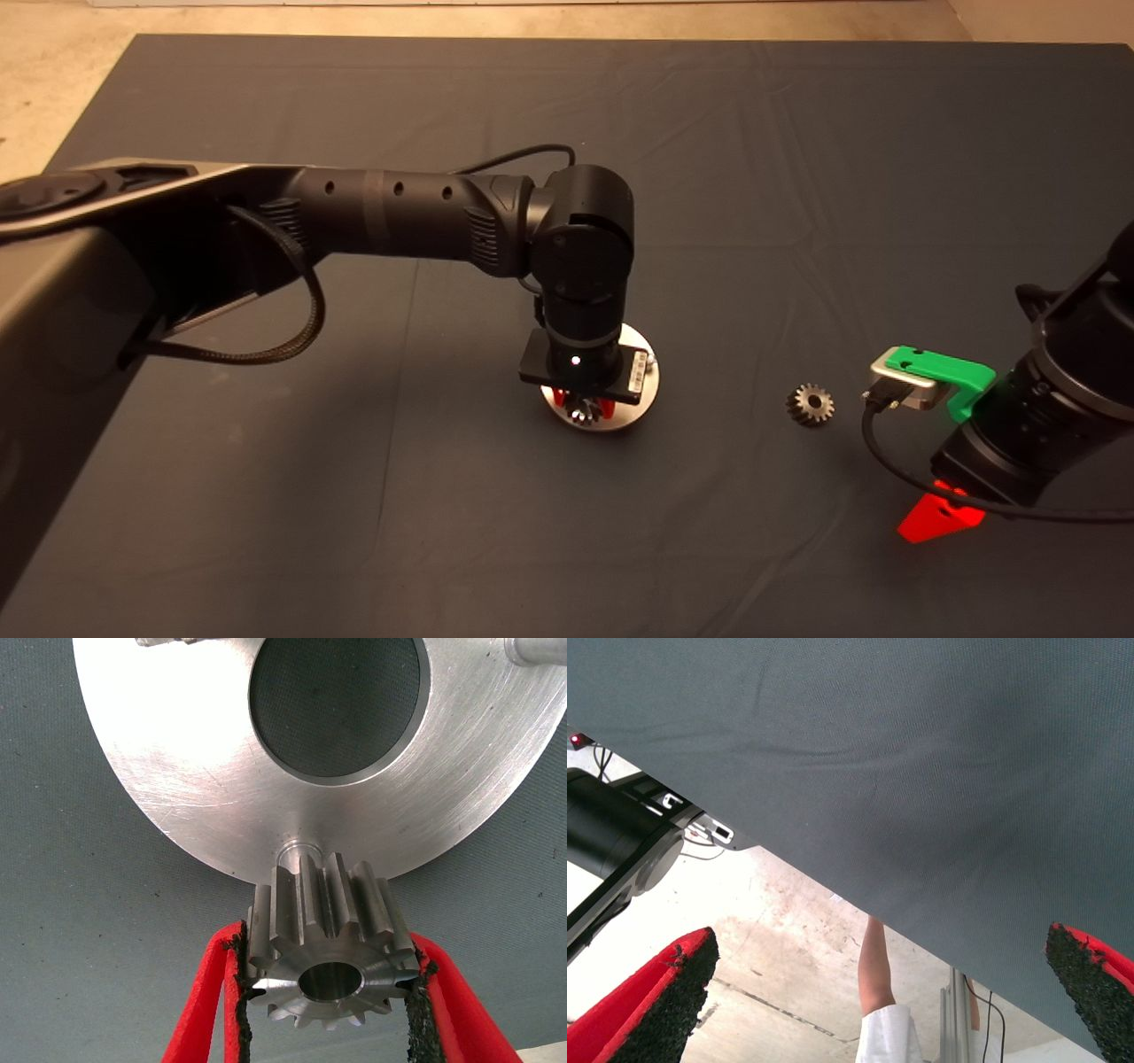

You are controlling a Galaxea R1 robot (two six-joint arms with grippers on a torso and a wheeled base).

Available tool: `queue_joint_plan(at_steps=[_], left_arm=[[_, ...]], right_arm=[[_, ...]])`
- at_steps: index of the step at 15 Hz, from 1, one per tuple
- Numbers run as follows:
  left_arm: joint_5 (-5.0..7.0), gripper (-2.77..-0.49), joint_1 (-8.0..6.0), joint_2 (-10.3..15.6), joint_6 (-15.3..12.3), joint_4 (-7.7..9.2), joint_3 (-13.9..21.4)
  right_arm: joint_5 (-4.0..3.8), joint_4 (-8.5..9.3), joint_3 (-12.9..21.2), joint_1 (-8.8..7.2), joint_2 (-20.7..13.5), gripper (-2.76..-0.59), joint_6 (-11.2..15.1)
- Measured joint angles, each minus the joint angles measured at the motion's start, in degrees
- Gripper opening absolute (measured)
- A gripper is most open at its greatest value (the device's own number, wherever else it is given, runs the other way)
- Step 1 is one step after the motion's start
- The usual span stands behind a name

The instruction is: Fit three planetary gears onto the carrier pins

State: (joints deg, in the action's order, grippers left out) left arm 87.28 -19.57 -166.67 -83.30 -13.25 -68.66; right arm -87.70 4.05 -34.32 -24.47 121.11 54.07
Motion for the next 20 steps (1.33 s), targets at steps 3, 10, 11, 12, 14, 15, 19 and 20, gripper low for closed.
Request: queue_joint_plan(at_steps=[3, 10, 11, 12, 14, 15, 19, 20], left_arm=[[0.01, -2.45, 0.01, 0.0, 0.0, -0.06, 0.3], [0.05, -2.45, 0.02, 0.1, 0.0, -0.28, 0.7], [0.04, -2.45, 0.02, 0.4, 0.0, -0.28, 0.8], [0.04, -2.45, 0.02, 0.8, 0.0, -0.29, 0.8], [-0.58, -2.45, 0.0, 1.9, 0.3, -0.28, 0.9], [-0.85, -2.45, 0.0, 2.2, 0.5, -0.27, 1.1], [-0.74, -2.45, -0.02, 2.6, 0.8, -0.26, 1.3], [-0.57, -2.45, -0.02, 2.4, 0.8, -0.26, 1.3]], right_arm=[[0.0, 0.0, 0.0, 0.0, 0.0, -0.6, 0.0], [0.0, 0.0, 0.0, 0.0, 0.0, -0.6, 0.0], [0.0, 0.0, 0.0, 0.02, 0.0, -0.6, 0.0], [0.0, 0.0, 0.0, 0.0, 0.0, -0.6, 0.0], [0.0, 0.0, 0.0, 0.02, 0.0, -0.6, 0.0], [0.02, 0.0, 0.0, 0.02, 0.0, -0.6, 0.0], [0.0, 0.0, 0.1, 0.02, 0.0, -0.6, 0.0], [0.0, 0.0, 0.2, 0.02, 0.0, -0.6, 0.0]])
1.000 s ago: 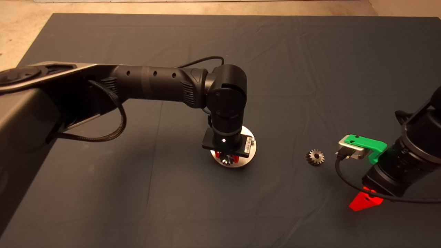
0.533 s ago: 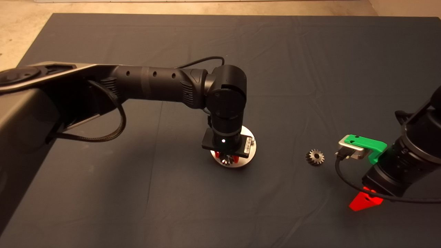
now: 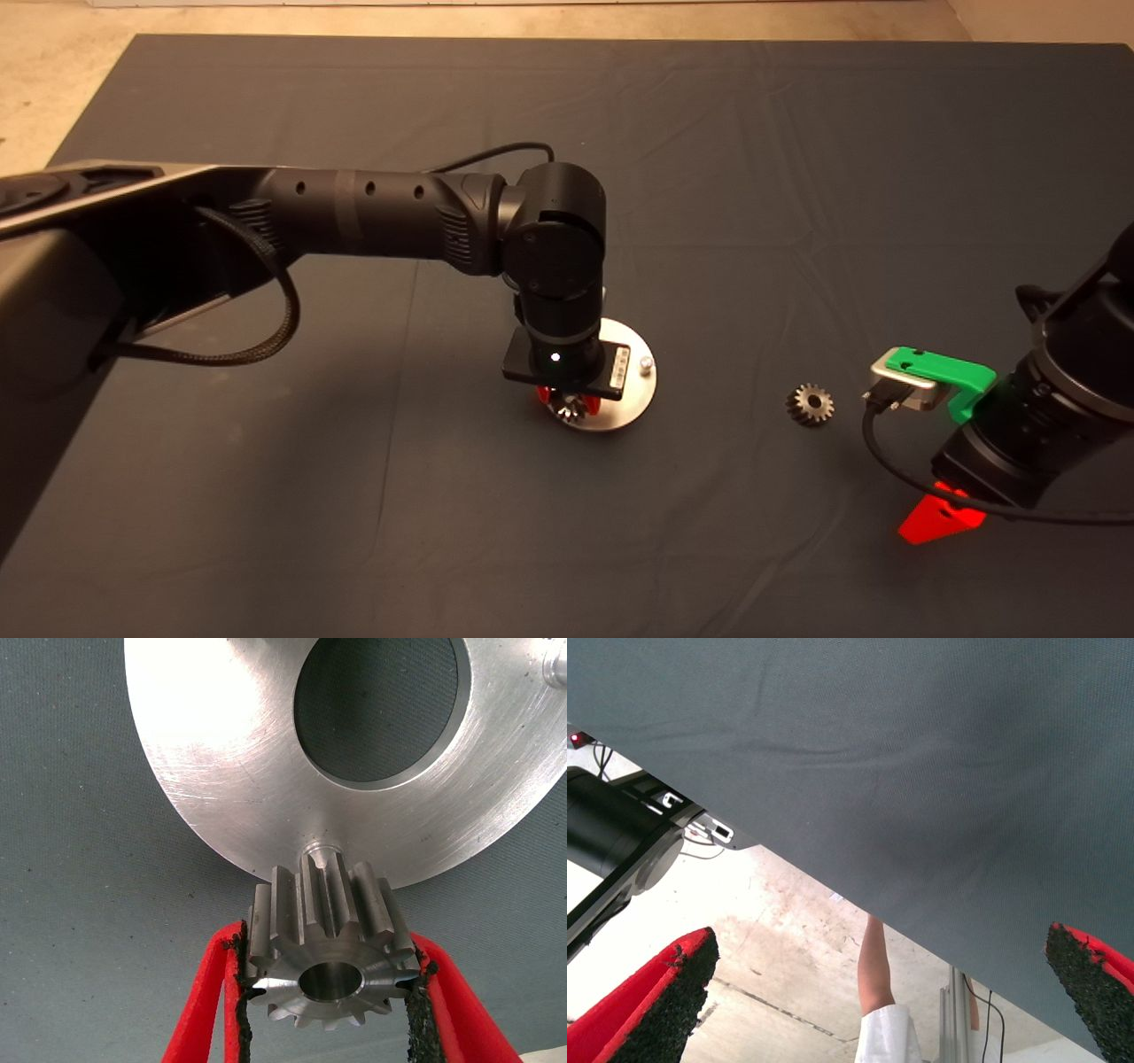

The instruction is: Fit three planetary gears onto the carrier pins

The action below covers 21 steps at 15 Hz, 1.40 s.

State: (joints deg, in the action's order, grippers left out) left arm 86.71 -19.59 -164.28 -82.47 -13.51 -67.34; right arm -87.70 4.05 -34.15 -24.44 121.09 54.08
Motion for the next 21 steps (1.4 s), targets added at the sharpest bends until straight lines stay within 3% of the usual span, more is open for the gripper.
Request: queue_joint_plan(at_steps=[2, 9, 14, 16, 21], left_arm=[[0.96, -2.45, 0.0, -0.8, 0.0, -0.18, 0.0], [0.75, -2.45, 0.05, -3.0, 0.0, -0.21, -0.6], [0.7, -2.46, 0.03, -2.9, 0.0, -0.2, -1.0], [-0.14, -2.46, 0.0, -2.2, 0.4, -0.05, -1.0], [-0.27, -2.46, -0.05, -1.6, 0.8, 0.0, -1.0]], right_arm=[[0.0, 0.0, 0.1, 0.0, 0.0, -0.6, 0.0], [0.02, 0.0, 0.1, 0.0, 0.0, -0.6, 0.0], [0.0, 0.0, 0.2, 0.0, -0.5, -0.6, 0.0], [0.02, 0.0, 0.4, 0.0, -0.9, -0.6, 0.0], [0.02, 0.0, 1.2, 0.0, -1.1, -0.6, 0.0]])
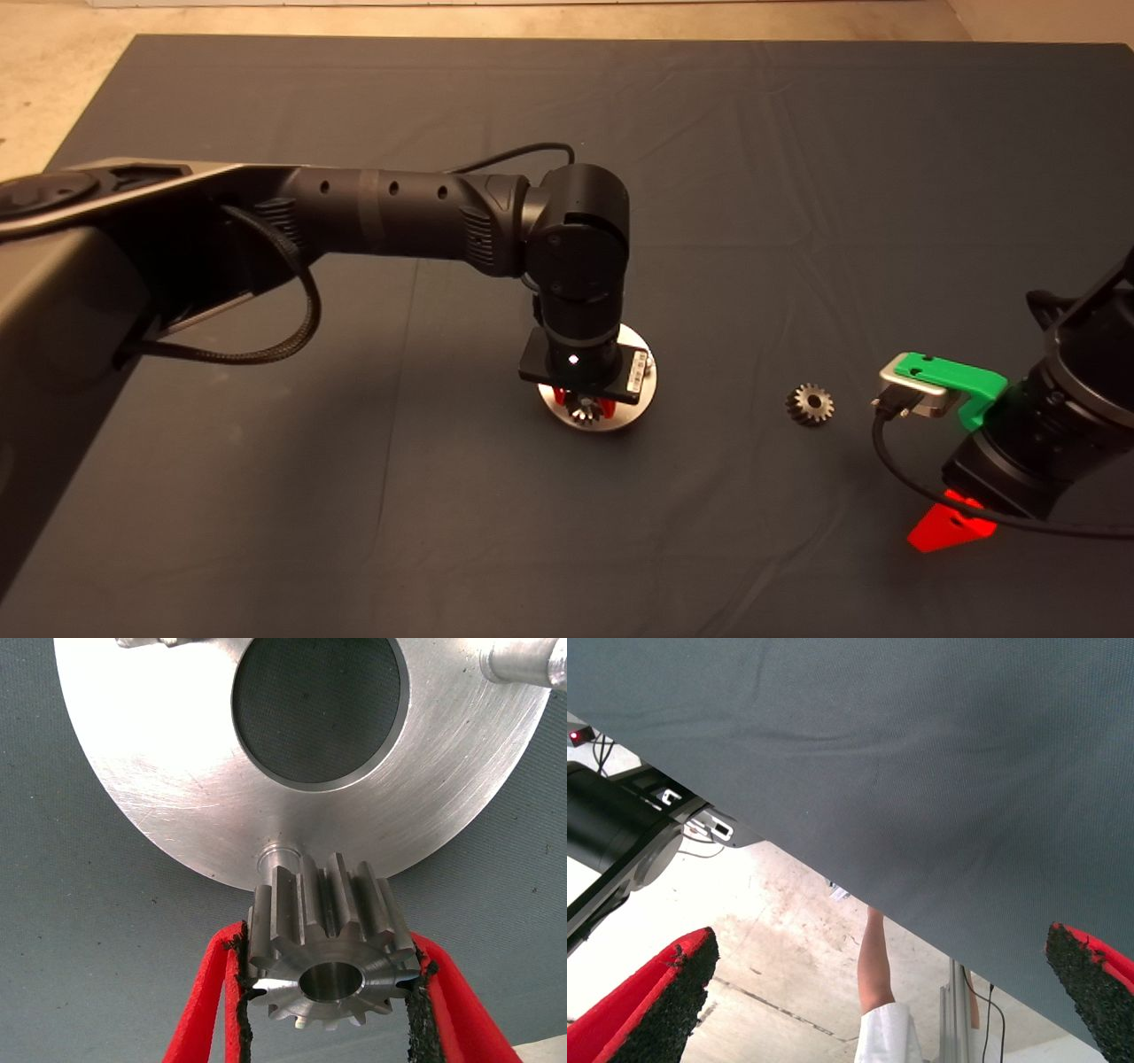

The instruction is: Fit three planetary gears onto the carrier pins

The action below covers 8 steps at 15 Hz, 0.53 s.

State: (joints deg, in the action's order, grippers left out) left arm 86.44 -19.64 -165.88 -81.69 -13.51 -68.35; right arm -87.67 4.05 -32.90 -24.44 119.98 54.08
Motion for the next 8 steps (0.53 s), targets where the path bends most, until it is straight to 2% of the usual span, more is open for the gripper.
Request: queue_joint_plan(at_steps=[8], left_arm=[[-0.04, -2.46, -0.08, 0.6, 0.6, 0.0, 0.0]], right_arm=[[-0.02, 0.0, 0.2, 0.0, -0.3, -0.6, 0.0]])
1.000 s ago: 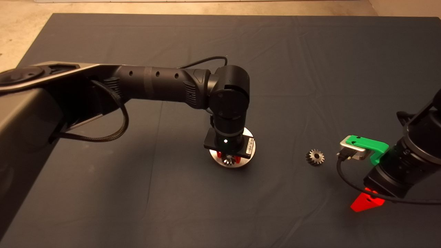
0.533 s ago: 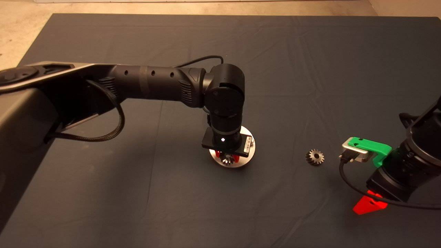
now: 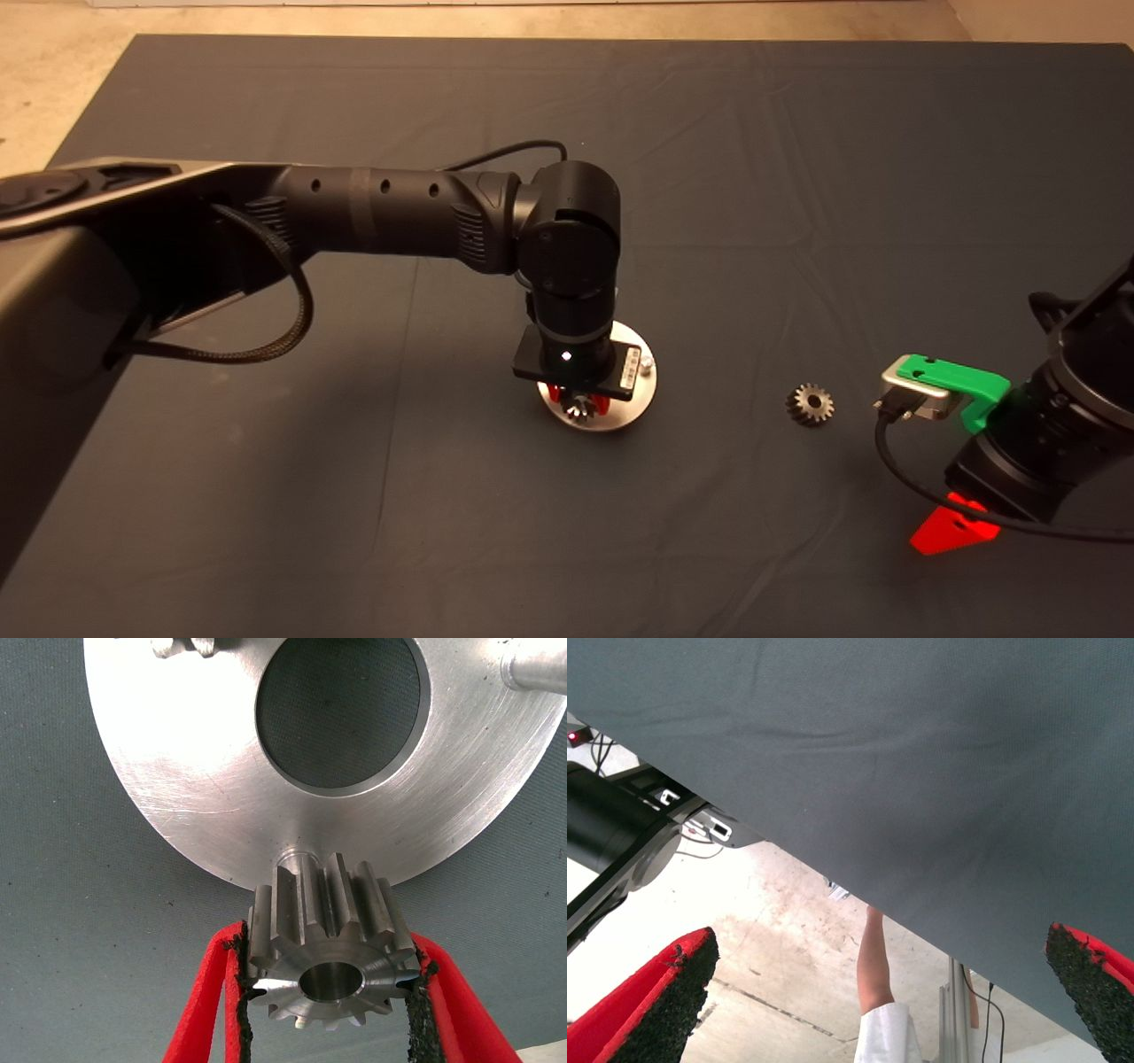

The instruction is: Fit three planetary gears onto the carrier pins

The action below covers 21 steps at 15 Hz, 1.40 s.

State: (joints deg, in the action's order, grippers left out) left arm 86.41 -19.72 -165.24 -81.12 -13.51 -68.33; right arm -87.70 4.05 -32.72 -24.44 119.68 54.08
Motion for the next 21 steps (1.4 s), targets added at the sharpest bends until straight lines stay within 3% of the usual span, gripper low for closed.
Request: queue_joint_plan(at_steps=[21], left_arm=[[-0.44, -2.47, 0.0, 1.3, 1.3, 0.2, 0.1]], right_arm=[[0.0, 0.0, 0.0, 0.0, 0.0, -0.6, 0.0]])
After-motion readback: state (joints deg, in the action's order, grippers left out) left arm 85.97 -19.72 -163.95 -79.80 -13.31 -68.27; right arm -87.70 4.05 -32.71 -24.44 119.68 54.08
